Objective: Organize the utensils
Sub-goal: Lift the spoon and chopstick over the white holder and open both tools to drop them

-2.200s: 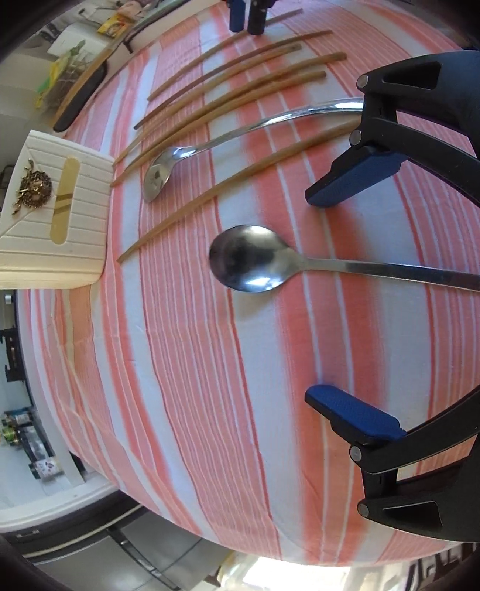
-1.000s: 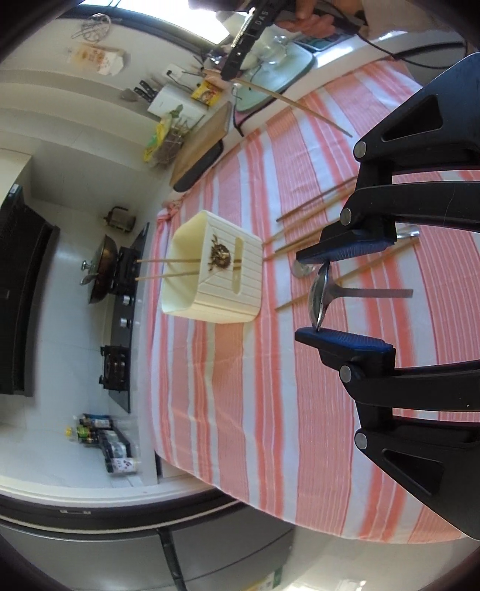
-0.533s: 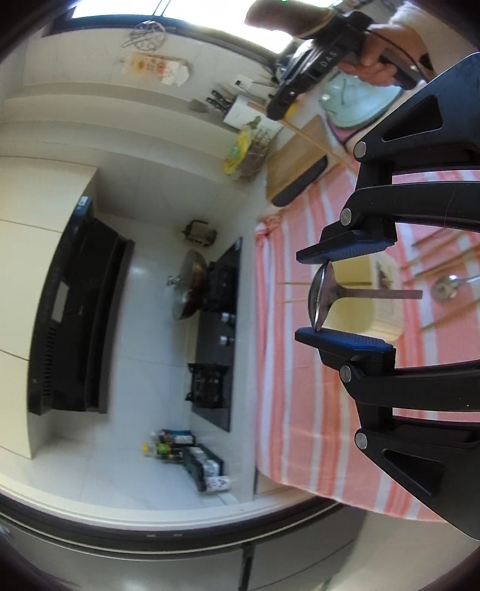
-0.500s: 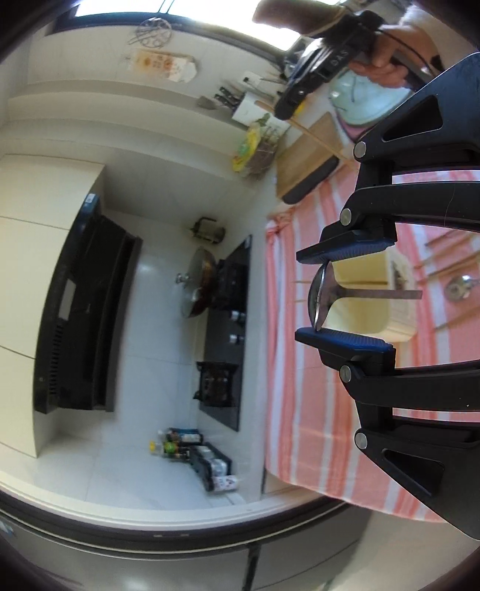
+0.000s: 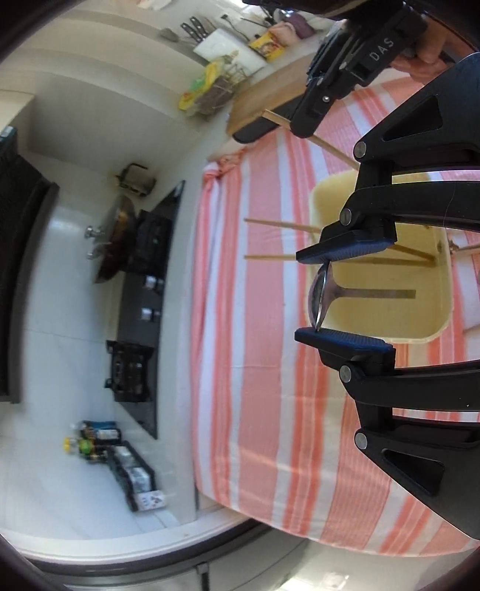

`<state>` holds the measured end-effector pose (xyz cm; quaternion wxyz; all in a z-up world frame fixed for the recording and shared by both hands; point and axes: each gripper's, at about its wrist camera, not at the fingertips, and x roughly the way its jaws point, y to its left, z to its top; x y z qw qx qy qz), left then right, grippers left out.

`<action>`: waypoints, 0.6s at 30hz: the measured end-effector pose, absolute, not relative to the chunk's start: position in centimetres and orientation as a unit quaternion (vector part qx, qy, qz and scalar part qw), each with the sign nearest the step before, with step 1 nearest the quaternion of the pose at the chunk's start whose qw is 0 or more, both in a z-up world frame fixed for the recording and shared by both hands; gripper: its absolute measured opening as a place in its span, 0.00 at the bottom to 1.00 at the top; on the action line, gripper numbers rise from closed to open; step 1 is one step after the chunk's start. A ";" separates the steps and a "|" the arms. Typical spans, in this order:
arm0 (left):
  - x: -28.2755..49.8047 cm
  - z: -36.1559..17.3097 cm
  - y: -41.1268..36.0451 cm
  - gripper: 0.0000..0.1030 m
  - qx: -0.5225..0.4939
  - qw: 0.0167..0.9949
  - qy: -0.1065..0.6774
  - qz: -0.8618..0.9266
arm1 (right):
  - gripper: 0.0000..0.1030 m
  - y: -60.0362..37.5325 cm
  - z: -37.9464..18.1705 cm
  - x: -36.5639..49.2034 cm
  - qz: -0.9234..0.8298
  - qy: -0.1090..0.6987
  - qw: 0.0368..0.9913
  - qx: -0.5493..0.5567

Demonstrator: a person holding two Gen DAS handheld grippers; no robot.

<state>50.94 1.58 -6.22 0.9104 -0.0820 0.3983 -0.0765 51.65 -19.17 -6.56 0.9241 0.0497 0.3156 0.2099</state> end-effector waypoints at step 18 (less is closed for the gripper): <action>36.9 -12.6 6.9 0.87 -0.039 0.896 0.436 -0.073 | 0.49 -24.8 -11.3 39.4 0.171 0.309 0.934 -0.057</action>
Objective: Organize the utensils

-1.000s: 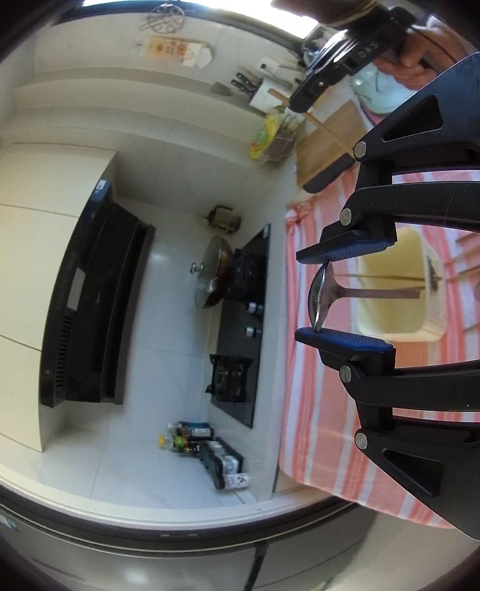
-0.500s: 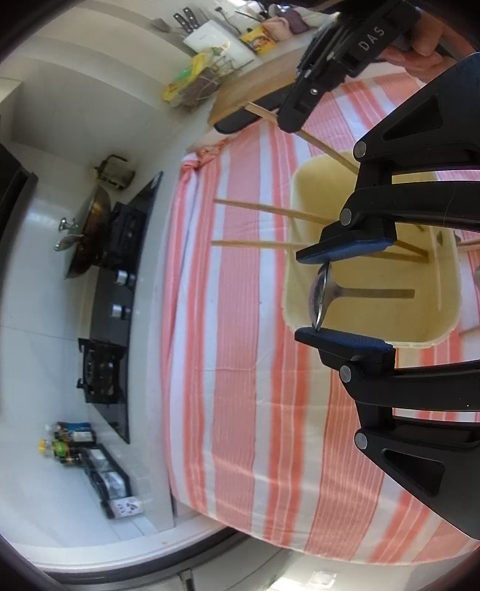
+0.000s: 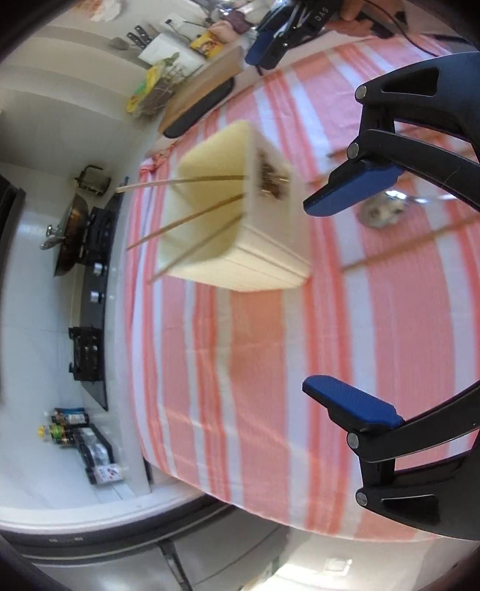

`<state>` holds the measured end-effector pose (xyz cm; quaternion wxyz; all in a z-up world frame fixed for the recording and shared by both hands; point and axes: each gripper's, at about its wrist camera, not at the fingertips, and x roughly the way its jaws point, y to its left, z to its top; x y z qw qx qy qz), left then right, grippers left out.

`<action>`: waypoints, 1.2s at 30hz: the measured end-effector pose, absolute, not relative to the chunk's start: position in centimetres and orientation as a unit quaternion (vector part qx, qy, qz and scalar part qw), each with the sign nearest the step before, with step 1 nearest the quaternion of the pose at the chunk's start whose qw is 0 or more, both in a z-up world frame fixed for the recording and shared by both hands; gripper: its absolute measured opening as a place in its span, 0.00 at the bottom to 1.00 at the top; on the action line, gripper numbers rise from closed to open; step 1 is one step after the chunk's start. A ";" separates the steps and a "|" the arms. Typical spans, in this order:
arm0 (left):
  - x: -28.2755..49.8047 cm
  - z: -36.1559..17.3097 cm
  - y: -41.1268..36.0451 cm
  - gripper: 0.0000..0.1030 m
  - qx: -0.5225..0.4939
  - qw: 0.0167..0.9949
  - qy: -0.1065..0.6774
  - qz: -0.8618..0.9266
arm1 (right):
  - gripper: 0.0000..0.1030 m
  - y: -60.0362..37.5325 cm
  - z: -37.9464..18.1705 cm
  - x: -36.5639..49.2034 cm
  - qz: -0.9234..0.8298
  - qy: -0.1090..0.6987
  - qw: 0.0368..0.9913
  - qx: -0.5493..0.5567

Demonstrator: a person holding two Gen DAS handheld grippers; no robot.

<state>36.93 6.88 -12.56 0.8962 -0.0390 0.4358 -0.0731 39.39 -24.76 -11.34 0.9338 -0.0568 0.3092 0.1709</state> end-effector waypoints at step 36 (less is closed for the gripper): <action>27.2 -23.7 7.0 0.99 -0.035 0.890 0.453 0.036 | 0.60 -28.4 -24.6 26.9 0.089 0.425 0.900 -0.042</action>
